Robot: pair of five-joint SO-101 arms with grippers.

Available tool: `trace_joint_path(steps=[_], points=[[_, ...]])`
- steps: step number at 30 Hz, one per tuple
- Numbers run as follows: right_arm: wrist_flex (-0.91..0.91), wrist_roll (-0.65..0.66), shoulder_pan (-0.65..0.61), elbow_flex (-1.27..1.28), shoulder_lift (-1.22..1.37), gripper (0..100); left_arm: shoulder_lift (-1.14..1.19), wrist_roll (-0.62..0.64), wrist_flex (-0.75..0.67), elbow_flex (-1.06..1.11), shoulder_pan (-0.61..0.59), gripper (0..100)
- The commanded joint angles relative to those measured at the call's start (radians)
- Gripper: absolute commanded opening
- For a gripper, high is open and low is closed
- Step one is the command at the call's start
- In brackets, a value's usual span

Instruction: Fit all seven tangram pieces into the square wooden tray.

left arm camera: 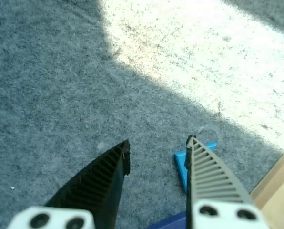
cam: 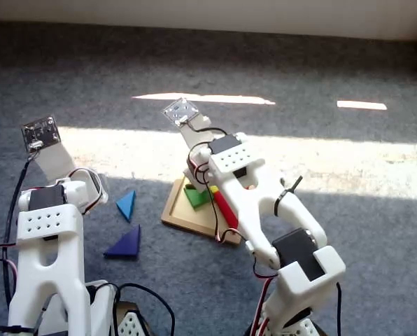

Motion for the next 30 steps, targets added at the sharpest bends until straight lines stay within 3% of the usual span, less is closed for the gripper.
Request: trace_joint_path(steps=[1,9,26,30], points=[[-0.039,0.100,-0.015,-0.044,-0.004,1.3,-0.018,0.008,-0.015,-0.005,-0.015,20],[-0.038,0.236,-0.025,-0.042,-0.002,1.3,-0.018,0.008,-0.015,-0.005,-0.015,20],[-0.038,0.245,-0.059,-0.096,0.147,1.3,-0.018,0.008,-0.015,-0.005,-0.015,20],[-0.036,0.318,-0.056,-0.093,0.143,0.9,-0.018,0.008,-0.015,-0.005,-0.015,20]])
